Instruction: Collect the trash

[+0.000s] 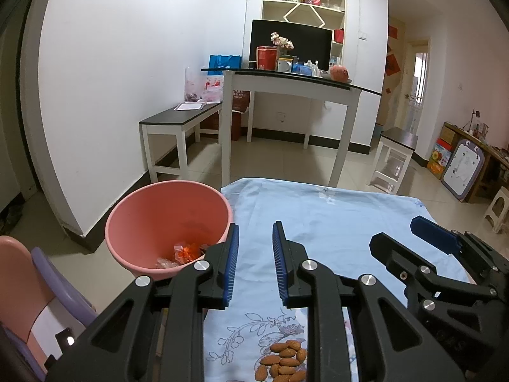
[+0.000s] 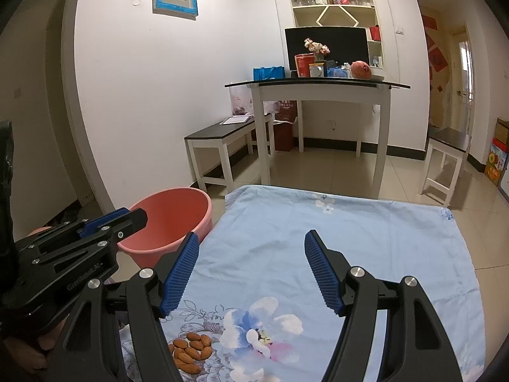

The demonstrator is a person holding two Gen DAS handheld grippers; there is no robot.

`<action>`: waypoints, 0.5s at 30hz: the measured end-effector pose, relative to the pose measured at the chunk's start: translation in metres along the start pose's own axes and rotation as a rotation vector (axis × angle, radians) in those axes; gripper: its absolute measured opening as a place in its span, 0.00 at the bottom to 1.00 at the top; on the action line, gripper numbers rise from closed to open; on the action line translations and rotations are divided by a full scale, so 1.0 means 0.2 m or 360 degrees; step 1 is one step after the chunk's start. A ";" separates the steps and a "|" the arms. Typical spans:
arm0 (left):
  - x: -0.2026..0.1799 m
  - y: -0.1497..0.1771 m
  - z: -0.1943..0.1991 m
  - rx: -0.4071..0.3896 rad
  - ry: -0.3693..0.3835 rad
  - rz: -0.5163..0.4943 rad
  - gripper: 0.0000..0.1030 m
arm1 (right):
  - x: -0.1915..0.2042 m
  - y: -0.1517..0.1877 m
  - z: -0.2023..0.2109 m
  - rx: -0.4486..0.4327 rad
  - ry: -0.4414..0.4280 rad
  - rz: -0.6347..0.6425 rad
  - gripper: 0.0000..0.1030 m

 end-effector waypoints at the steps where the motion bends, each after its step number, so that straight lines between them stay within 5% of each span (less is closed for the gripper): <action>1: 0.00 0.00 0.00 0.0000 -0.0001 0.0000 0.21 | 0.00 0.00 0.00 0.0001 -0.0002 -0.0001 0.66; 15: -0.02 0.00 -0.01 0.0022 0.0003 -0.0012 0.21 | -0.03 0.02 -0.02 0.0018 -0.0001 -0.0022 0.66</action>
Point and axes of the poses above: each gripper's, at about its wrist camera, not at the fingertips, and z roughly against the way its jaws point, x to its left, y to its underside, the point moved 1 cm from there along -z, roughly the way its jaws point, and after that the axes turned 9 degrees about y, right-handed, at the moved point
